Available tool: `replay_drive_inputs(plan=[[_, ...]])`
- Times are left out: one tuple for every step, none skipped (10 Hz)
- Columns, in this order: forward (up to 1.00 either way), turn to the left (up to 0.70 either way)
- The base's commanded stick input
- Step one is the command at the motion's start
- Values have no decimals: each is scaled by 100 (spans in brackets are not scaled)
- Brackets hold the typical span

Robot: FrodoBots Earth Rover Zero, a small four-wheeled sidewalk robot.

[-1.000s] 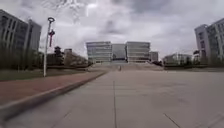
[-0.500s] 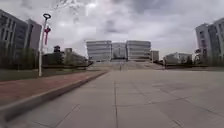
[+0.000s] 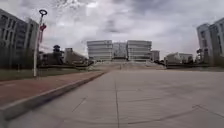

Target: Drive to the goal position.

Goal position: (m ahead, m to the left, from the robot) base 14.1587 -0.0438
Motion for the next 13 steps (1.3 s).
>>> replay_drive_inputs(plan=[[100, 0], [100, 0], [100, -3], [100, -14], [100, -40], [100, -40], [100, -40], [100, 0], [100, 0], [100, 0], [100, 0], [100, 0], [100, 0]])
